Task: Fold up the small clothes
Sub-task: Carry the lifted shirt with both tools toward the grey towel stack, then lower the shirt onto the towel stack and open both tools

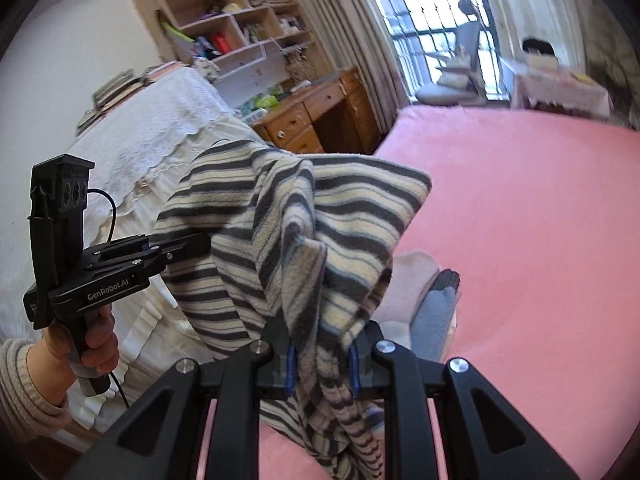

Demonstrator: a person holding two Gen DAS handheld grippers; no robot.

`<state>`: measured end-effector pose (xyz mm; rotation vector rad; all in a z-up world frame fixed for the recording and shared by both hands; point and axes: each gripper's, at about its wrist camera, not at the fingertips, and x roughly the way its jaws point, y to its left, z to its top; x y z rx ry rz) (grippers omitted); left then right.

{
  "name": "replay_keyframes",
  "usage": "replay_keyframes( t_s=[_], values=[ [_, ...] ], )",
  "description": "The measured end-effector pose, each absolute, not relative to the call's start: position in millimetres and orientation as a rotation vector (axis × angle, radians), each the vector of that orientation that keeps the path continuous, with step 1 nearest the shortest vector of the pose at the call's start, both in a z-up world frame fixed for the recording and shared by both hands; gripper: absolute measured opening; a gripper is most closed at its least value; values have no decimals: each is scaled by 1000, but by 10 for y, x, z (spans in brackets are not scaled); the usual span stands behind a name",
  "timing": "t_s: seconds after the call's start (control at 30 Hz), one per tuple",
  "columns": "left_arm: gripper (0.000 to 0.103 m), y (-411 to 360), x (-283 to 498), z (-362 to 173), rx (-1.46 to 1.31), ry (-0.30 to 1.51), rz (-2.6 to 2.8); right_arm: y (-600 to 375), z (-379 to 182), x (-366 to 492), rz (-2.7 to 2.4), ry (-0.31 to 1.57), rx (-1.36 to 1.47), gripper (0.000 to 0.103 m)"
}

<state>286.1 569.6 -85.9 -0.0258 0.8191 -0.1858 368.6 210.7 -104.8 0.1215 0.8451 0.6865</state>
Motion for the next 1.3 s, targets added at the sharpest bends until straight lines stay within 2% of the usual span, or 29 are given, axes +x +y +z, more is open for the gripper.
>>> replay_keyframes(
  t_s=[0.57,0.83,0.93,1.0,1.03,1.07,1.3],
  values=[
    [15,5561,4550,-1973,79,938,-157,2120,-1979,4787,527,977,257,19],
    [18,5516,4895,-2571,55,1022,-127,2194,-2486,5032,459,1036,233,20],
    [33,5560,4925,-2691,24,1049,-119,2206,-2575,5049,440,1047,221,28],
    [56,5663,4918,-2700,-9,1053,-90,2212,-2579,5014,422,1033,196,39],
    [61,5755,4905,-2675,-37,1041,-70,2214,-2556,4982,403,1022,171,48],
    [68,5822,4890,-2651,-60,1031,-61,2214,-2533,4960,391,1013,150,52],
    [69,6226,4472,-2268,-142,950,19,2158,-2151,4679,348,922,5,52]
  ],
)
